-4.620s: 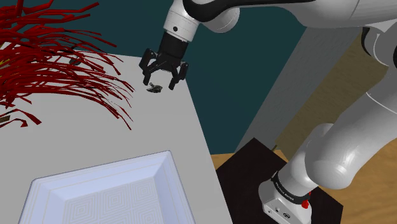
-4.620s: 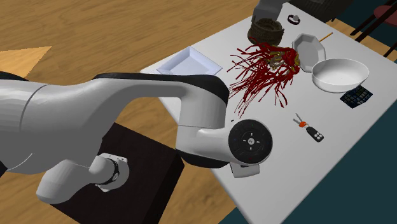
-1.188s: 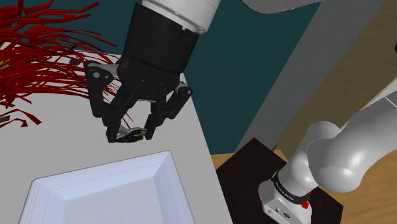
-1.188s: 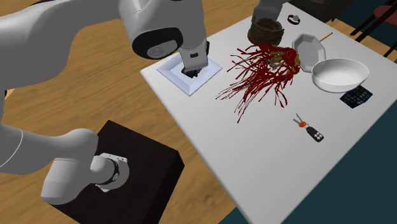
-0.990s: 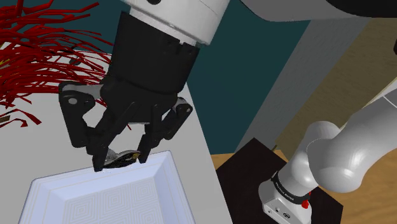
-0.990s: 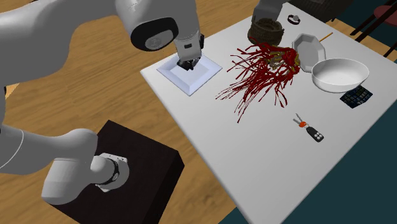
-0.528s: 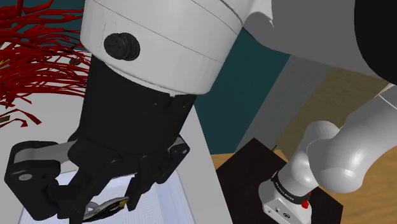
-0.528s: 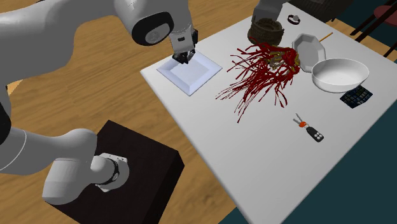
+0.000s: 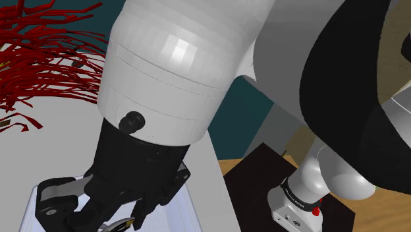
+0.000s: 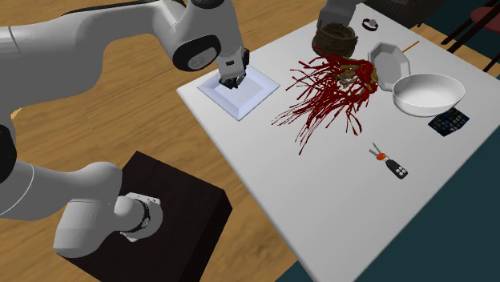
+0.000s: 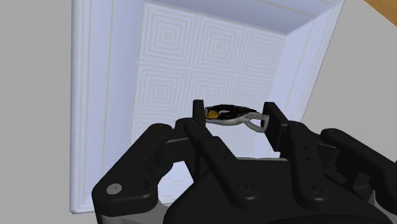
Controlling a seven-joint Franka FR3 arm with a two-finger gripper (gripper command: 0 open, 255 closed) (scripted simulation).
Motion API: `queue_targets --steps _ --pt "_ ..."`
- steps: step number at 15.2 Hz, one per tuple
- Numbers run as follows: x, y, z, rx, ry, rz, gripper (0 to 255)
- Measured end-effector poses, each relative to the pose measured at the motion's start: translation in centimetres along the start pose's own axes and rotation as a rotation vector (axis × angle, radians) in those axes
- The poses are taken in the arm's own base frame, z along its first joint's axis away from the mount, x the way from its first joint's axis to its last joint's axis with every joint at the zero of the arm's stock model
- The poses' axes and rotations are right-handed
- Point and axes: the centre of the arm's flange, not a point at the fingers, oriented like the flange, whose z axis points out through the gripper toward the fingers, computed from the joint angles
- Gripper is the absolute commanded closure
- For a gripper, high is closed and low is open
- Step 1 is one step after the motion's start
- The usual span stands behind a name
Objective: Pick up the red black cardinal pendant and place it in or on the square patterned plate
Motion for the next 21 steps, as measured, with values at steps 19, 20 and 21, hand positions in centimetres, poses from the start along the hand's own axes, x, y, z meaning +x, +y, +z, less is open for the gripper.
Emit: queue_targets --steps 19,20,21 --pt "0.2 0.3 -2.8 0.002 0.002 0.0 0" --pt "0.1 0.3 -3.3 0.001 0.001 0.0 0" --pt "0.1 0.3 -3.6 0.001 0.001 0.0 0"
